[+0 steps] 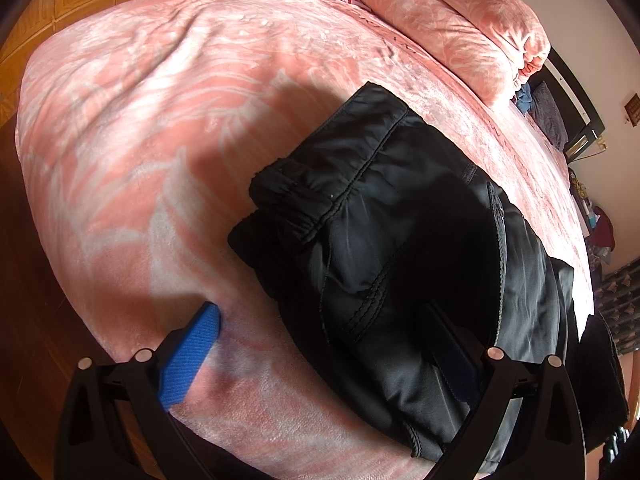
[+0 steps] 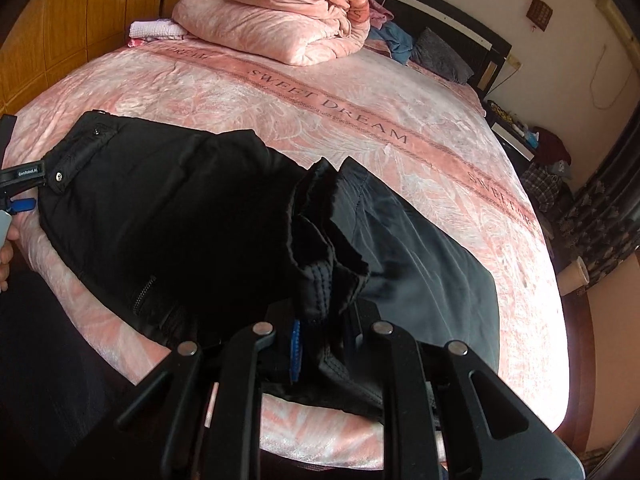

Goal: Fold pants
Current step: 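Lower the leg hems with the right gripper over onto the waistband half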

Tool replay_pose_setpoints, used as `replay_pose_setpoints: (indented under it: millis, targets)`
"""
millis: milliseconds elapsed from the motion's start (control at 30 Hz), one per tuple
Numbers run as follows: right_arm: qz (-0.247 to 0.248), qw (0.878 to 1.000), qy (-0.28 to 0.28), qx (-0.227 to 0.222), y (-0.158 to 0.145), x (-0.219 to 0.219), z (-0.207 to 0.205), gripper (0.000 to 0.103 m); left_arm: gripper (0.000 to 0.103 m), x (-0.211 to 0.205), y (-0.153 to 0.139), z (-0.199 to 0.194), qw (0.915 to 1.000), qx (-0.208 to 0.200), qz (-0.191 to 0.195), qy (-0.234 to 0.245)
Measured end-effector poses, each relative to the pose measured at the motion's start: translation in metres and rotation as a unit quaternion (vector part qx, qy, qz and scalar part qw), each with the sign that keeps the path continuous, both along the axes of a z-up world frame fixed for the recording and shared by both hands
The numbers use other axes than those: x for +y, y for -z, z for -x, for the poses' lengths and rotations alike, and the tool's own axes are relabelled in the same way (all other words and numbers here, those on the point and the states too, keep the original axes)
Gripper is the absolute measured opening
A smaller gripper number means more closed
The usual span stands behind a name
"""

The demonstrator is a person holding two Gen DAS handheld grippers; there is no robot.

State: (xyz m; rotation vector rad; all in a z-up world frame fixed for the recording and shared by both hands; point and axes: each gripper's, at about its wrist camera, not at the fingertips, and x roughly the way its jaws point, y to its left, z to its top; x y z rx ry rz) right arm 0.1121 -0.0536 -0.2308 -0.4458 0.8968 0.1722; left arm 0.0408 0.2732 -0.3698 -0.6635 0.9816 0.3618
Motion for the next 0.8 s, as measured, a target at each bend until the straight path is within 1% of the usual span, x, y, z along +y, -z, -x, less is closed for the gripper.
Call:
replay_pose_setpoints:
  millis: [67, 200, 300, 333, 367, 433, 467, 500, 567, 600, 633, 667, 733, 767, 800]
  targets:
    - [0.02, 1.0, -0.008, 0.003, 0.011, 0.009, 0.003, 0.015, 0.099, 0.0, 0.0, 0.0, 1.0, 0.0, 0.0, 0.0]
    - [0.068, 0.997, -0.019, -0.006, 0.035, 0.023, 0.007, 0.015, 0.099, 0.0, 0.0, 0.0, 1.0, -0.001, 0.002, -0.001]
    - [0.09, 0.996, -0.028, -0.003, 0.057, 0.032, 0.01, 0.017, 0.099, 0.0, 0.0, 0.001, 1.0, -0.002, 0.002, -0.001]
    - [0.09, 0.996, -0.029, -0.001, 0.062, 0.033, 0.01, 0.018, 0.099, 0.0, 0.0, 0.001, 1.0, -0.002, 0.002, 0.0]
    - [0.087, 0.996, -0.032, 0.002, 0.067, 0.033, 0.01, 0.025, 0.099, 0.0, 0.0, 0.001, 1.0, -0.002, 0.002, -0.001]
    - [0.086, 0.996, -0.038, 0.008, 0.074, 0.034, 0.01, 0.033, 0.099, 0.0, 0.0, 0.001, 1.0, -0.001, 0.001, 0.0]
    - [0.078, 0.996, -0.042, 0.014, 0.073, 0.034, 0.01, 0.039, 0.099, 0.0, 0.0, 0.001, 1.0, -0.001, 0.001, 0.0]
    - [0.059, 0.997, -0.045, 0.021, 0.067, 0.03, 0.009, 0.044, 0.099, 0.0, 0.0, 0.001, 1.0, -0.001, 0.001, 0.0]
    - [0.008, 0.998, -0.047, 0.039, 0.052, 0.02, 0.007, 0.053, 0.099, 0.0, 0.0, 0.001, 1.0, -0.001, 0.001, 0.0]
    - [-0.031, 0.997, -0.049, 0.05, 0.042, 0.012, 0.005, 0.06, 0.099, 0.0, 0.0, 0.001, 1.0, -0.001, 0.001, -0.001]
    - [-0.081, 0.993, -0.053, 0.065, 0.031, 0.004, 0.003, 0.087, 0.099, 0.0, 0.0, 0.001, 1.0, -0.001, 0.001, -0.001]
    - [-0.122, 0.989, -0.049, 0.068, 0.021, -0.006, 0.002, 0.093, 0.099, 0.0, 0.0, 0.001, 1.0, -0.001, 0.002, -0.001]
    - [-0.161, 0.984, -0.032, 0.071, 0.006, -0.021, -0.001, 0.093, 0.099, 0.0, 0.0, 0.002, 1.0, -0.003, 0.003, -0.002]
    - [-0.174, 0.982, -0.022, 0.073, 0.002, -0.028, -0.003, 0.091, 0.099, 0.0, 0.001, 0.003, 1.0, -0.004, 0.004, -0.002]
    - [-0.176, 0.982, -0.007, 0.071, -0.001, -0.033, -0.005, 0.081, 0.099, 0.001, 0.001, 0.003, 1.0, -0.006, 0.005, -0.002]
